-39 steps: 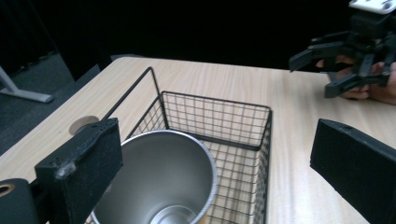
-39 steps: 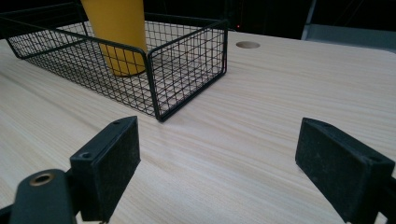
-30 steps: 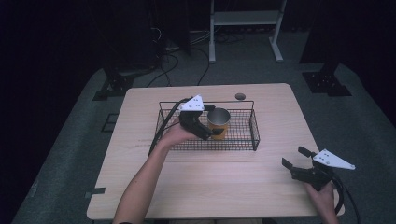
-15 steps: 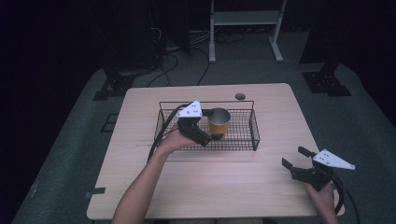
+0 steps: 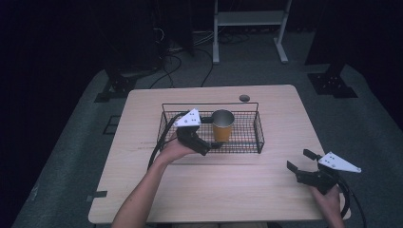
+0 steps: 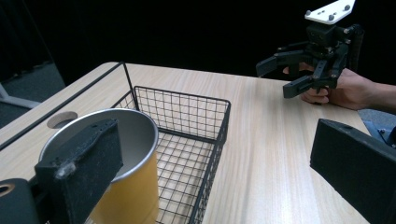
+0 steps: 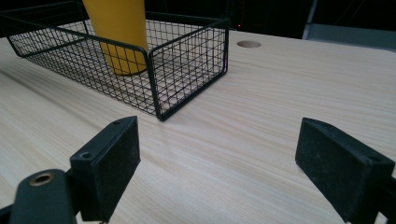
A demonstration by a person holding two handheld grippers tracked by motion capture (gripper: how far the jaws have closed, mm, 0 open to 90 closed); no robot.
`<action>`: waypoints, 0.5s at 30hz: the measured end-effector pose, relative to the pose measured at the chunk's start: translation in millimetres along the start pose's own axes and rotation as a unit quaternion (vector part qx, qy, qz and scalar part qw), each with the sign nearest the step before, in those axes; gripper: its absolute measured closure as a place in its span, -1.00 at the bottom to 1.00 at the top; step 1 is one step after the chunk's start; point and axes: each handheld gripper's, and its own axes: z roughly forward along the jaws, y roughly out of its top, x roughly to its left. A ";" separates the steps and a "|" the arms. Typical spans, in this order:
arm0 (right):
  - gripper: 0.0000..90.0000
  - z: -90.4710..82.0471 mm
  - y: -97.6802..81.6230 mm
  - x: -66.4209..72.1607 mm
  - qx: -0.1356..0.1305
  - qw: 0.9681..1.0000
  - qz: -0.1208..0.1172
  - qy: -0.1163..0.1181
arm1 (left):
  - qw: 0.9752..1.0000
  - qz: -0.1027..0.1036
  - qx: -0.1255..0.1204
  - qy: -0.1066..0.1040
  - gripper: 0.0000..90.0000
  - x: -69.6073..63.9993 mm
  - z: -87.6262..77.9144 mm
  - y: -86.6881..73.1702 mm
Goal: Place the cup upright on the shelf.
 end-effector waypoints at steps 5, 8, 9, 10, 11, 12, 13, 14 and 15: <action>-0.71 0.1 0.0 0.2 0.001 1.000 -0.001 0.001 | 1.000 -0.001 -0.007 0.002 -0.97 -6.5 -4.0 -4.4; -0.71 0.2 0.0 0.4 0.001 1.000 -0.002 0.001 | 1.000 -0.003 -0.009 0.002 -0.97 -8.6 -6.1 -6.3; -0.71 0.1 0.0 0.4 0.001 1.000 -0.001 0.001 | 1.000 -0.005 -0.012 0.005 -0.97 -10.6 -7.9 -8.3; -0.71 0.1 0.0 0.4 0.001 1.000 -0.001 0.001 | 1.000 -0.005 -0.012 0.005 -0.97 -10.6 -7.9 -8.3; -0.71 0.2 0.0 0.3 0.001 1.000 -0.001 0.001 | 1.000 -0.006 -0.014 0.006 -0.97 -11.6 -9.1 -9.4; -0.71 0.2 0.0 0.3 0.001 1.000 -0.001 0.000 | 1.000 -0.007 -0.016 0.006 -0.97 -12.4 -10.3 -10.5; -0.71 0.1 0.0 0.3 0.001 1.000 -0.001 0.000 | 1.000 -0.008 -0.017 0.007 -0.97 -13.2 -11.3 -11.7; -0.71 0.2 0.0 0.3 0.001 1.000 -0.001 0.001 | 1.000 -0.009 -0.018 0.009 -0.97 -13.9 -12.4 -13.0; -0.71 0.2 0.0 0.3 0.001 1.000 -0.001 0.000 | 1.000 -0.011 -0.018 0.009 -0.97 -14.4 -13.3 -14.3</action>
